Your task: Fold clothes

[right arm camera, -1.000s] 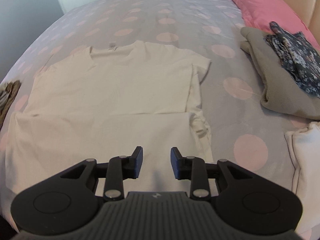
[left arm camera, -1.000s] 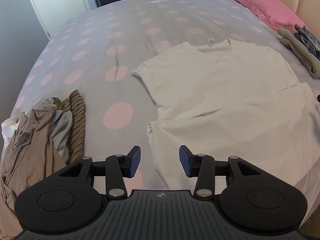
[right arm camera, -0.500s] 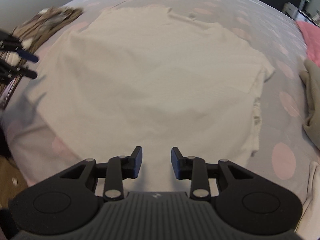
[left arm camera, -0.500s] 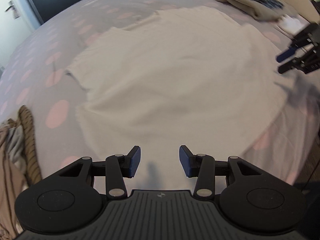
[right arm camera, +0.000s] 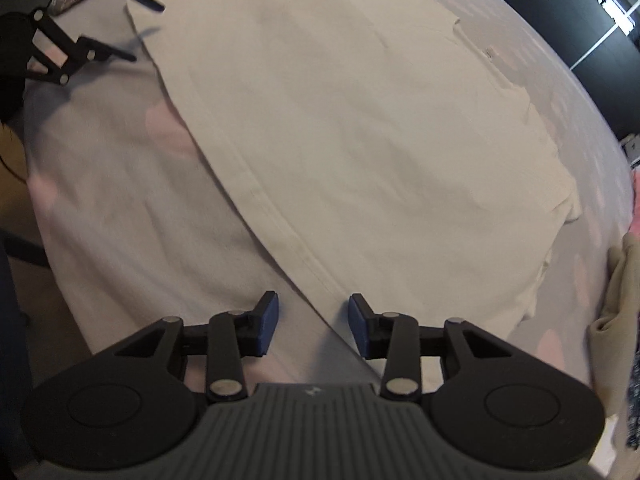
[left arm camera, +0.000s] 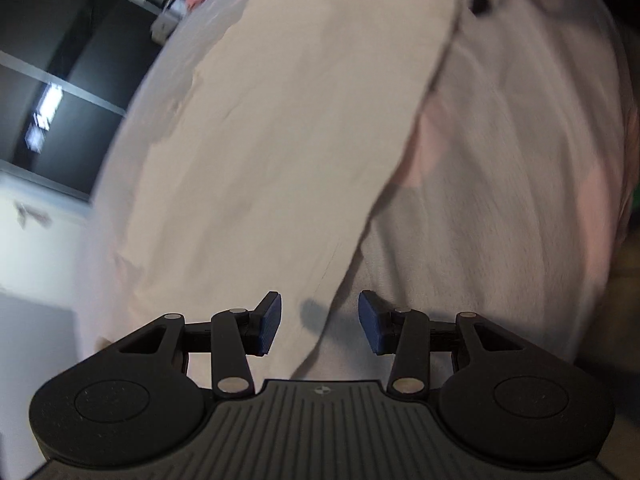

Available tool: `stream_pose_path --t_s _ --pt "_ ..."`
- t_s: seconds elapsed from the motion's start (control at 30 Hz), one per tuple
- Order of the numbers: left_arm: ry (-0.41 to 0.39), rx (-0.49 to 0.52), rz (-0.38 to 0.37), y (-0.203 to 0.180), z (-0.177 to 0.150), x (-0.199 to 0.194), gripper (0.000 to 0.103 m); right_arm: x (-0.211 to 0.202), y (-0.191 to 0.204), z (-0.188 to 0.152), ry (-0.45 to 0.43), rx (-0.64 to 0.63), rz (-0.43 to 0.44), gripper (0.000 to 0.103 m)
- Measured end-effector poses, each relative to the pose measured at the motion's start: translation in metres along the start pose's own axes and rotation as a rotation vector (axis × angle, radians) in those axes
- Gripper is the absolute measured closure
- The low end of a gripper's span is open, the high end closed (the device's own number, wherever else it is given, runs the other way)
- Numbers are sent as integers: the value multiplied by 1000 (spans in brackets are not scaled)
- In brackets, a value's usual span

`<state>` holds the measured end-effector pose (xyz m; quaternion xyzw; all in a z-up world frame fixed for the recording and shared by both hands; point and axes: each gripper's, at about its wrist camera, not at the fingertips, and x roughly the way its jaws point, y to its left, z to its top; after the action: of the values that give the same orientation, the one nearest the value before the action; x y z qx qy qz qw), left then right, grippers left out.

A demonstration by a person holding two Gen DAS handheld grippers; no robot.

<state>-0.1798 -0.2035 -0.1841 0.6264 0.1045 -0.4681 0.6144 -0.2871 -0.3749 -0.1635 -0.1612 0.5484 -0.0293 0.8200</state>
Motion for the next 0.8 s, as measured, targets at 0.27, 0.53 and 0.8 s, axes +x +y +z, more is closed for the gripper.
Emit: stream_pose_path --t_s 0.27,0.53,0.8 --pt "74 35 103 -2 -9 12 59 4 4 -9 18 -113 -116 59" --pt "56 87 116 -7 -16 16 61 9 24 -16 -9 -337 -248 79" --pt "38 85 112 -7 -11 17 60 3 -1 -6 -41 -227 -326 101"
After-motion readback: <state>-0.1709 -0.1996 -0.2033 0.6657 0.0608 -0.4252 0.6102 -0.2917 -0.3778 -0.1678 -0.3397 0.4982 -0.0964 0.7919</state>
